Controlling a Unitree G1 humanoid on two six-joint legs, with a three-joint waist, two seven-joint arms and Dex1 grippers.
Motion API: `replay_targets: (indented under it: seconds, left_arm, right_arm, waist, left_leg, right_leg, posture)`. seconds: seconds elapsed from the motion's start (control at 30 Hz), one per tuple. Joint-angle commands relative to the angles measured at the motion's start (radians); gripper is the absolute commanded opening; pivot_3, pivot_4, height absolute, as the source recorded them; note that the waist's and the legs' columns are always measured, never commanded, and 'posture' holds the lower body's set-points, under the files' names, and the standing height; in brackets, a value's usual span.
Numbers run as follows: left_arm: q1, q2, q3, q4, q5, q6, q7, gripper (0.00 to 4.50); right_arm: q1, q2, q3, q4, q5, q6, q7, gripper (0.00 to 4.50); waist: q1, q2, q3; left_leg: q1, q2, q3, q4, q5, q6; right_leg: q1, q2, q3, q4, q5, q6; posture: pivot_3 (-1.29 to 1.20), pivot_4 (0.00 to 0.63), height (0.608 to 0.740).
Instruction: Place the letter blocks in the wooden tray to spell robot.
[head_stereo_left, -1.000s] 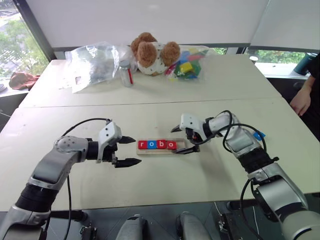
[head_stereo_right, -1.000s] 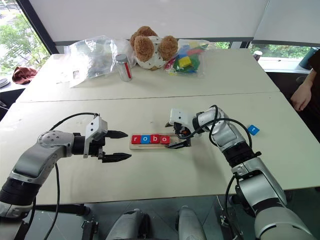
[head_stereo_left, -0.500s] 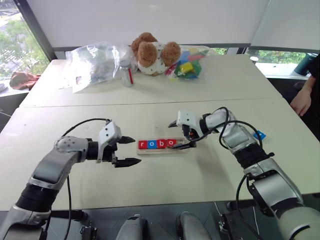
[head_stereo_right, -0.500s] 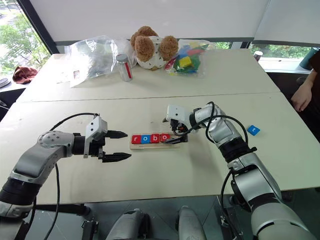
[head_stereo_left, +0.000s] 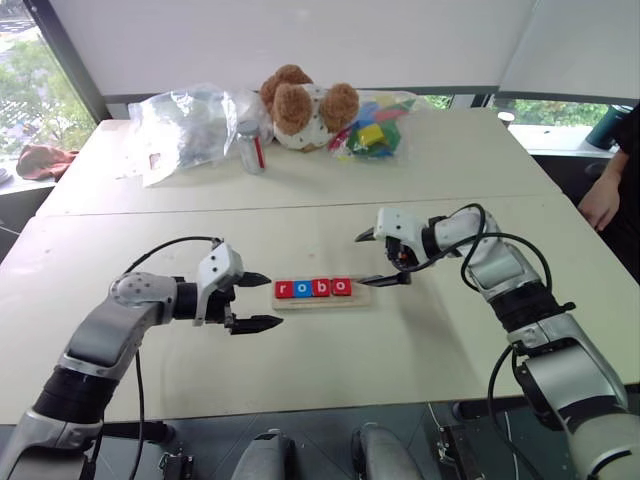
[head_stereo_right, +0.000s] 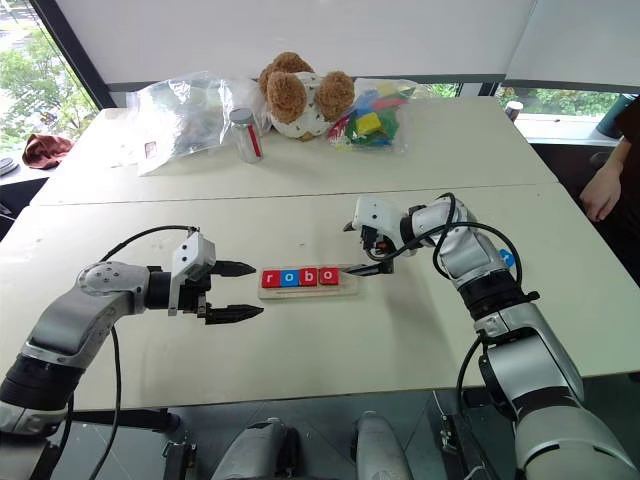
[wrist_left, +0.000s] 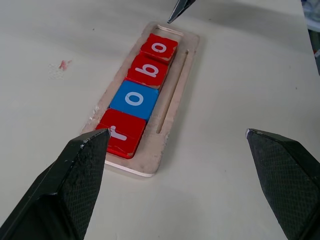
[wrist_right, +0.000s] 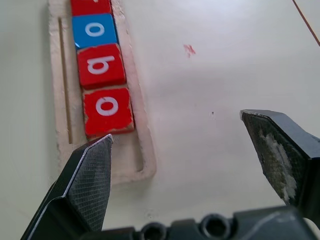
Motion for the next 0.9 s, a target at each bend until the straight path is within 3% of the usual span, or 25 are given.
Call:
replay_targets:
  seconds: [0.03, 0.43, 0.9]
  left_arm:
    - [-0.017, 0.001, 0.007, -0.006, 0.003, -0.017, -0.007, 4.5]
    - [-0.009, 0.005, 0.016, -0.01, 0.001, -0.016, -0.001, 4.5]
    - [0.007, 0.003, 0.015, -0.03, -0.001, -0.016, 0.011, 4.5]
  right_arm:
    - [-0.02, 0.003, -0.003, 0.022, -0.02, -0.042, -0.021, 4.46]
    - [-0.051, 0.073, 0.012, 0.122, -0.053, -0.109, -0.048, 4.46]
    - [-0.038, 0.072, -0.019, 0.07, -0.041, -0.049, -0.062, 4.46]
  waist:
    - [0.0, 0.0, 0.0]
    - [-0.001, 0.0, 0.0]
    - [0.0, 0.0, 0.0]
  left_leg:
    - [0.0, 0.0, 0.0, 0.0, 0.0, 0.0]
    - [0.0, 0.0, 0.0, 0.0, 0.001, -0.001]
    - [0.0, 0.0, 0.0, 0.0, 0.001, -0.001]
  right_leg:
    - [0.0, 0.0, 0.0, 0.0, 0.0, 0.0]
    - [0.0, 0.0, 0.0, 0.0, 0.0, 0.0]
    - [0.0, 0.0, 0.0, 0.0, 0.0, 0.0]
  posture:
    - [0.0, 0.15, 0.74]
    - [0.0, 0.15, 0.74]
    - [0.0, 0.15, 0.74]
